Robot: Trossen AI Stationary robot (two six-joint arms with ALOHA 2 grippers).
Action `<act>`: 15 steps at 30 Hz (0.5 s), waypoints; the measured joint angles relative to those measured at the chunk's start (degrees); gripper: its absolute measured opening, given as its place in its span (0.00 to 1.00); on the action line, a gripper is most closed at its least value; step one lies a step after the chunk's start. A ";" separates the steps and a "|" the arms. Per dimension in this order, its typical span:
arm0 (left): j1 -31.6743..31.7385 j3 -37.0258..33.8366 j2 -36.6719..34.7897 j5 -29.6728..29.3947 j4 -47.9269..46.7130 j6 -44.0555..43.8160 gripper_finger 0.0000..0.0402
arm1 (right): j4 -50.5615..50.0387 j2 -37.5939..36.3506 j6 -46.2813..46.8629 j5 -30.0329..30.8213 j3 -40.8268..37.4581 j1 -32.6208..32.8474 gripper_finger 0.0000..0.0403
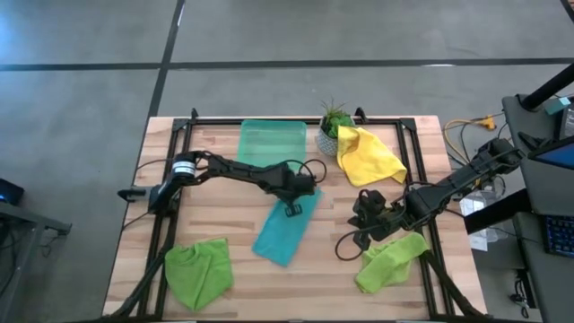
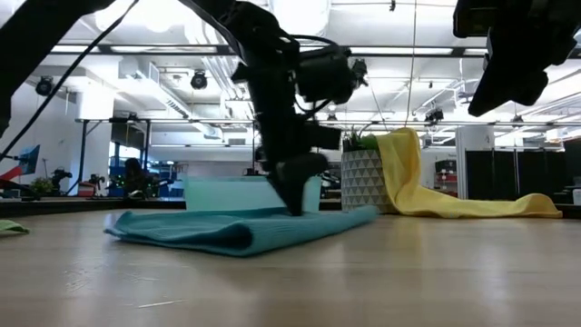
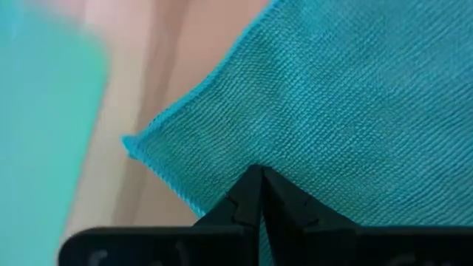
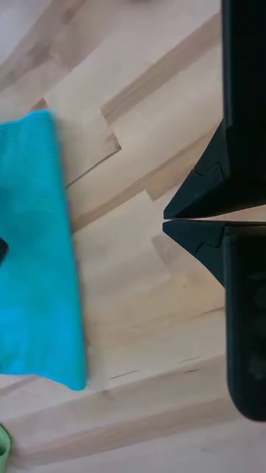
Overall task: Fold microfiber towels
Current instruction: Fold the blue microfiber towel
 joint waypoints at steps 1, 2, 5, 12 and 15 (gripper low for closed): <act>-0.01 0.07 -0.03 -0.34 -2.09 -0.88 0.00 | -0.01 0.00 -0.47 0.15 0.00 -0.04 0.02; -0.09 0.15 -0.01 -0.47 -3.99 -1.34 0.00 | -0.01 0.00 -1.12 0.32 0.00 -0.12 0.02; -0.57 0.51 -0.06 -0.42 -9.54 -1.40 0.00 | -0.06 0.00 -2.56 1.49 0.00 -0.22 0.02; -2.23 0.51 -1.42 1.32 -20.49 -1.14 0.00 | -0.05 0.00 -3.73 3.62 -0.04 -1.28 0.02; -2.64 0.28 -2.98 -0.88 -22.39 -1.08 0.00 | 0.08 0.02 -3.06 5.31 -0.04 -1.64 0.02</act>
